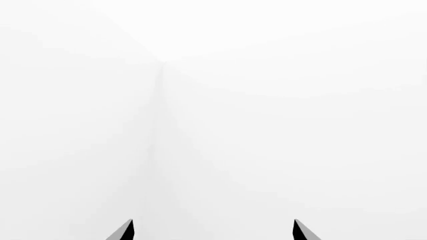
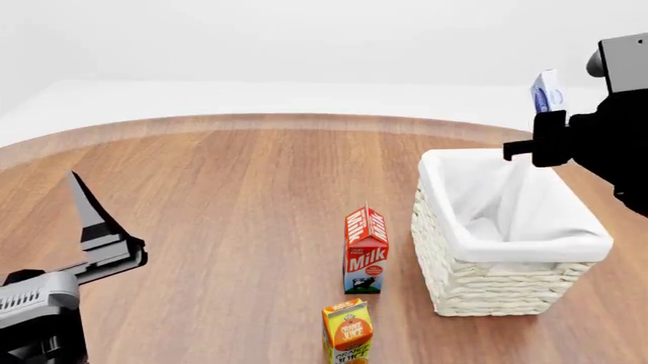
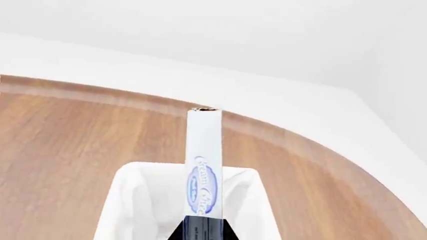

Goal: Pick up the cream cheese box and the butter, and put them in the basket.

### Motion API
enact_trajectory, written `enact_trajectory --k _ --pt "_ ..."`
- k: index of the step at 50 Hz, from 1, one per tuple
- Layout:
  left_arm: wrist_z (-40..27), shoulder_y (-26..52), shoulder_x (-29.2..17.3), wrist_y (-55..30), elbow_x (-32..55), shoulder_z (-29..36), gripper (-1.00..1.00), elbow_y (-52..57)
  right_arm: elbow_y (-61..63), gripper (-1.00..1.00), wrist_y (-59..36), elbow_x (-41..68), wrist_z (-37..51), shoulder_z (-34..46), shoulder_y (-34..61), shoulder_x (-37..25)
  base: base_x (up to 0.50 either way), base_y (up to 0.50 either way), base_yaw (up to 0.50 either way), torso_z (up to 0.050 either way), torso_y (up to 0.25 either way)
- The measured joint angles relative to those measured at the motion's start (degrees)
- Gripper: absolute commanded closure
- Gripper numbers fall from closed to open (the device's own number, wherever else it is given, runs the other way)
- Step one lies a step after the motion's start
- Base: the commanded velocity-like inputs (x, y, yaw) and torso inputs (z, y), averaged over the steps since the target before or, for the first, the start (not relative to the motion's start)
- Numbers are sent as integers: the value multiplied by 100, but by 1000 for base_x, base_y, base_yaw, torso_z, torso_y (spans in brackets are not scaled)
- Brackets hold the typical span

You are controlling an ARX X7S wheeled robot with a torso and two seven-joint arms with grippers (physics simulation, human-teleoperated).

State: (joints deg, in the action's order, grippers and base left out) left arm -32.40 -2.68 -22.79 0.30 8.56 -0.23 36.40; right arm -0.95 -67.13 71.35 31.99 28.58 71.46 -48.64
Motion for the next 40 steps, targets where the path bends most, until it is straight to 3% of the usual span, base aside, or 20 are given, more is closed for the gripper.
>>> enact_trajectory --k 40 --pt "-32 9 -42 6 34 49 -100 -55 -839 100 555 -776 -743 803 -801 186 0 0 0 0 1"
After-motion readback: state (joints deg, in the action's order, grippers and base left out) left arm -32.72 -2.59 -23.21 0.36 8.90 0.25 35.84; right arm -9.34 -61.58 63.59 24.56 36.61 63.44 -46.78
